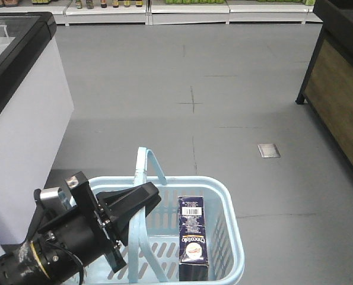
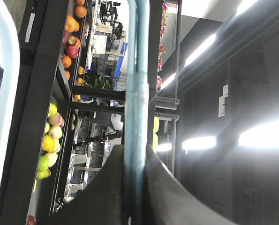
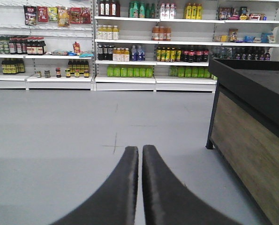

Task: Left arm holds basket, right arm returns cookies
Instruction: 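Drive toward the drink shelves holding the basket in the left gripper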

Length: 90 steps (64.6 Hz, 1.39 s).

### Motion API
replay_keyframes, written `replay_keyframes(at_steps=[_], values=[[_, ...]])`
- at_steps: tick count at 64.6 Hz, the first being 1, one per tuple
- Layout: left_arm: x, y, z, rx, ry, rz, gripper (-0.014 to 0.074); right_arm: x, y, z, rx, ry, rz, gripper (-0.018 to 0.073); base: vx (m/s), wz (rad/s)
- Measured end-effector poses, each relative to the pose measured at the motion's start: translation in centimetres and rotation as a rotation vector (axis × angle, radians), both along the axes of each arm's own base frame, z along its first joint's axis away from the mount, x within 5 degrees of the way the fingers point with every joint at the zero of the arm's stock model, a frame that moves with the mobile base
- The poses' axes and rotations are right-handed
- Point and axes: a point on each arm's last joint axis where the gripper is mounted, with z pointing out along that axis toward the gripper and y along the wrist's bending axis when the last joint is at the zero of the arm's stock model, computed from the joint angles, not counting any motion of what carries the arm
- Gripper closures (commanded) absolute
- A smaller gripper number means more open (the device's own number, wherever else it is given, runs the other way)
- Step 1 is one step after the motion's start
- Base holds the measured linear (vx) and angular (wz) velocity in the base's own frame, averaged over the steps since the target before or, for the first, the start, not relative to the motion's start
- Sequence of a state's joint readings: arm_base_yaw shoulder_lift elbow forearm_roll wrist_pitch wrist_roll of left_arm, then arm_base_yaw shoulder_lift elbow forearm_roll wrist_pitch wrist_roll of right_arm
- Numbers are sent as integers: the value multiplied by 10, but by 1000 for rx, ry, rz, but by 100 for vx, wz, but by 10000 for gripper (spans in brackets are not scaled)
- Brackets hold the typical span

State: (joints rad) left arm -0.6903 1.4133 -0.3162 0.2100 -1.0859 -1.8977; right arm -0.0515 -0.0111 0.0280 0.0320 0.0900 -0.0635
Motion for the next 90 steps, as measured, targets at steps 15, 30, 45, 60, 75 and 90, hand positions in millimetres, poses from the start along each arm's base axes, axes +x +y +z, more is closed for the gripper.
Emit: replay_keyframes(at_steps=[15, 30, 45, 60, 75, 90], values=[[0, 0, 0, -1, 1, 0, 596, 0, 0, 0, 0, 0, 0, 569, 46, -1], [0, 0, 0, -1, 1, 0, 596, 0, 0, 0, 0, 0, 0, 569, 49, 0], [0, 0, 0, -1, 1, 0, 596, 0, 0, 0, 0, 0, 0, 569, 53, 1], [0, 0, 0, -1, 1, 0, 596, 0, 0, 0, 0, 0, 0, 569, 56, 2], [0, 0, 0, 0, 0, 0, 596, 0, 0, 0, 0, 0, 0, 569, 57, 4], [0, 0, 0, 0, 0, 0, 596, 0, 0, 0, 0, 0, 0, 569, 59, 4]])
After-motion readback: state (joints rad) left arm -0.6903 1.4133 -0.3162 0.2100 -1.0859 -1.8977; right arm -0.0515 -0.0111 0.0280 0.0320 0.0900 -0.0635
